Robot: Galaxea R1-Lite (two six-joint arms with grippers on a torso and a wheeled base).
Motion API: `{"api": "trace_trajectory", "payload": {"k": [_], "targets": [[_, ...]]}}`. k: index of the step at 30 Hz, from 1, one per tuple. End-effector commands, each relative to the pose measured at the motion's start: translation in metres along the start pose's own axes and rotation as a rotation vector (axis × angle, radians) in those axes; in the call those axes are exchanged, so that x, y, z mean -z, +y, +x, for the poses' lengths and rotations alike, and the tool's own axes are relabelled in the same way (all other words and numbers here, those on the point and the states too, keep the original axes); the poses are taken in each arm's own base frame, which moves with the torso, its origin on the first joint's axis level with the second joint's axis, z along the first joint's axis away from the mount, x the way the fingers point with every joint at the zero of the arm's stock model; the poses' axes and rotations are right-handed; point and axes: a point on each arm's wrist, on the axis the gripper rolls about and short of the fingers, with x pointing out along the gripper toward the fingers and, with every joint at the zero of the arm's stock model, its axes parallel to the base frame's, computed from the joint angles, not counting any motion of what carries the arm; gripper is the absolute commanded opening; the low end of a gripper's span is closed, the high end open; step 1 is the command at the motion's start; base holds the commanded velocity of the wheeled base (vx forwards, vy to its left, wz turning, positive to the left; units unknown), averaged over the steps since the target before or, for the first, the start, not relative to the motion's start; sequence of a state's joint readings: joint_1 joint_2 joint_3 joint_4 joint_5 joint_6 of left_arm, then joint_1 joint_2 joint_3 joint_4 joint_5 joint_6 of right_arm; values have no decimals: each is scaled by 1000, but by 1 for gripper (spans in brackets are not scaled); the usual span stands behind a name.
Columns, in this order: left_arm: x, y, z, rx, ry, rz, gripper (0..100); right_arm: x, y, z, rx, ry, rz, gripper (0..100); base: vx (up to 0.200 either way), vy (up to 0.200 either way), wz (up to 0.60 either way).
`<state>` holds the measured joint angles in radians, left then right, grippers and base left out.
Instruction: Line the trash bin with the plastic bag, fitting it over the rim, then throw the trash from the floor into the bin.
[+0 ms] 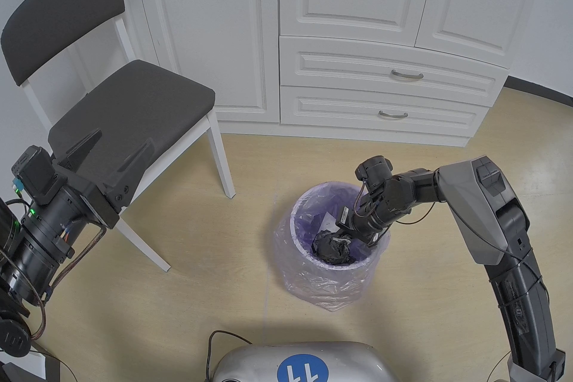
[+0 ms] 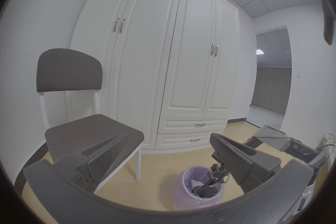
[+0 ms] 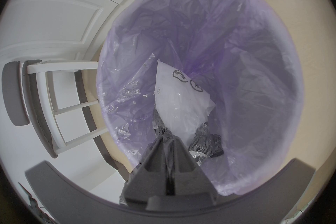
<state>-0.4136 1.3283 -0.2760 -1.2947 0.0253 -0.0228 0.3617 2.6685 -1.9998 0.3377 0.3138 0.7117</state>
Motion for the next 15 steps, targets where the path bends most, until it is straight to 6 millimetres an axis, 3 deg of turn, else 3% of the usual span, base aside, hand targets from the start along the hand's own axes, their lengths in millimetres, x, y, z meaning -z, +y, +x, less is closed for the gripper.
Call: {"api": "trace_trajectory", "payload": {"k": [1,6,15], "targets": [[1,-3,0,13,7,-4,100,3,-3,14,-8,-4,-10,0,0,0,0],[5,-4,1,19,20,-4,100,-1,-6,22,-31,-53,-11,0,0,0,0],[5,-4,-1,19,23,30,100,-28,-4,7,-136,-220,94,0,0,0,0]]}}
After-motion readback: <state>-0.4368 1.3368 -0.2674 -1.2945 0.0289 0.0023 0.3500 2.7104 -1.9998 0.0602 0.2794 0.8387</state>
